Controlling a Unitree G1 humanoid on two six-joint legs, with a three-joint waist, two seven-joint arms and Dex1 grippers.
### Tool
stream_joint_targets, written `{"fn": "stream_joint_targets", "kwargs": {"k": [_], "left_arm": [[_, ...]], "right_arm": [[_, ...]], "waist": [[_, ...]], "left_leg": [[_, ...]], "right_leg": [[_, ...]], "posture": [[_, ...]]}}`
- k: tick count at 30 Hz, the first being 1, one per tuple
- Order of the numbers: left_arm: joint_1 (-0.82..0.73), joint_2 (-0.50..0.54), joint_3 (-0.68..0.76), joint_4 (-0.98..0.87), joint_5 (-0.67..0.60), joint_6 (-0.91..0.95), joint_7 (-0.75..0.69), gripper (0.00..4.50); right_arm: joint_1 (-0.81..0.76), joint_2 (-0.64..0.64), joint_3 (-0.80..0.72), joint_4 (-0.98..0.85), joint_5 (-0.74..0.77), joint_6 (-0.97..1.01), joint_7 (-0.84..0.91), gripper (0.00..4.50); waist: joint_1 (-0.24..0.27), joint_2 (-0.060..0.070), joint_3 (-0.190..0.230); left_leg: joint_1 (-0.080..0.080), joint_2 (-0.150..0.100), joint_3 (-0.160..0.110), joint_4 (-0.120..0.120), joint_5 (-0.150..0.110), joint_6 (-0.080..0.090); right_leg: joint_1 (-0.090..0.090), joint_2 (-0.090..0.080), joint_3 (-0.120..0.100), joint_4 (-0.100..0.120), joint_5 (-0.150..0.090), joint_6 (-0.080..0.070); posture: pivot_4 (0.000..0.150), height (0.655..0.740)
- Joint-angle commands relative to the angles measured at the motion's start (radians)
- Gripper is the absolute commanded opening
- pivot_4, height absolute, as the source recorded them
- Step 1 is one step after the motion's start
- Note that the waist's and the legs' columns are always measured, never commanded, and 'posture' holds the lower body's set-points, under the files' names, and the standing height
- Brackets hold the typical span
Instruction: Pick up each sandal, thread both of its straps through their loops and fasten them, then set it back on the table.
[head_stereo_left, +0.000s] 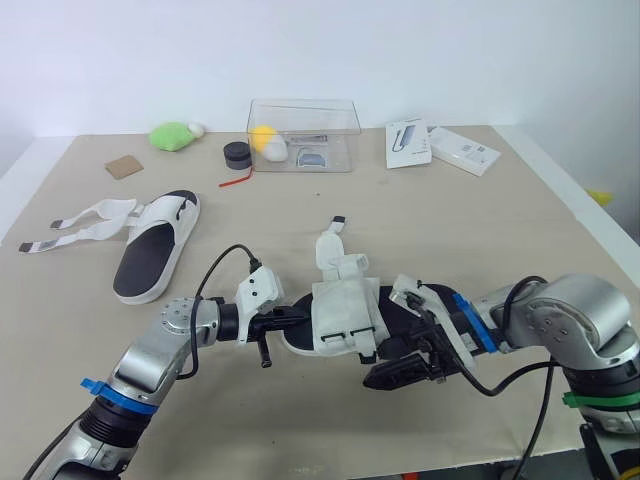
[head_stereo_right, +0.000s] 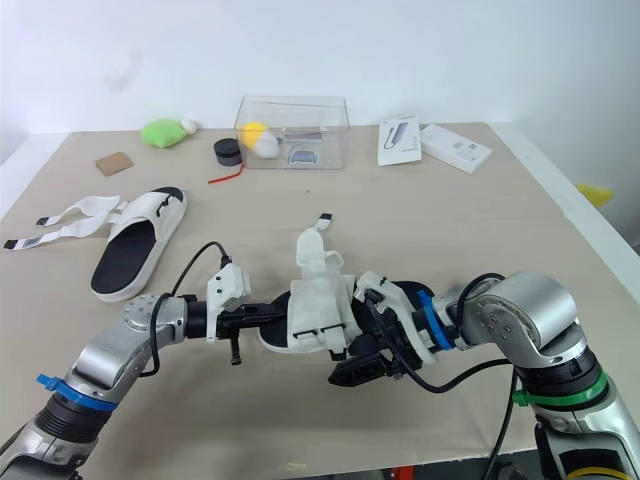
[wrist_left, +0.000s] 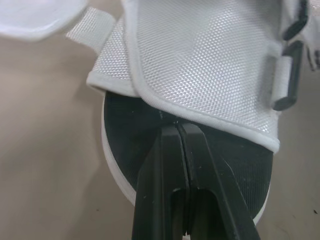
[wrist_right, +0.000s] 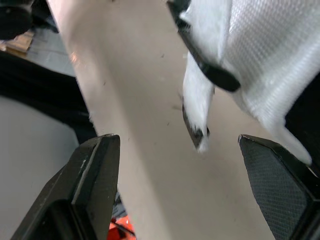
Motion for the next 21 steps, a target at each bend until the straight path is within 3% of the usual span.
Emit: {"fn": "stream_joint_targets", "kwargs": {"k": [1,7,8,21], "left_arm": [[0.009,0.006,-0.030,0.019,0.013,0.022,-0.012,0.00],[0.008,0.002,-0.027,0.022,0.013,0.021,-0.008,0.00],[0.007,0.001,-0.027,0.022,0.013,0.021,-0.007,0.00],[0.018,-0.002,-0.029,0.013,0.009,0.028,-0.001,0.00]], "right_arm": [[-0.015,0.010,-0.050,-0.005,0.052,-0.003,-0.049,3.25],[0.026,0.008,-0.059,-0.018,0.141,-0.003,-0.106,0.37],[0.035,0.004,-0.061,-0.026,0.156,-0.003,-0.113,0.12],[0.263,-0.104,-0.046,-0.163,0.226,-0.024,-0.102,0.12]], "waist": [[0.000,0.000,0.000],[0.001,0.000,0.000],[0.001,0.000,0.000],[0.003,0.000,0.000]], "left_leg": [[0.000,0.000,0.000,0.000,0.000,0.000],[0.000,0.000,0.000,0.000,0.000,0.000],[0.000,0.000,0.000,0.000,0.000,0.000],[0.000,0.000,-0.001,0.002,0.000,0.000]], "right_leg": [[0.000,0.000,0.000,0.000,0.000,0.000],[0.000,0.000,0.000,0.000,0.000,0.000],[0.000,0.000,0.000,0.000,0.000,0.000],[0.001,0.000,0.000,0.000,-0.001,-0.002]], "posture": [[0.150,0.7400],[0.150,0.7400],[0.150,0.7400],[0.150,0.7400]]}}
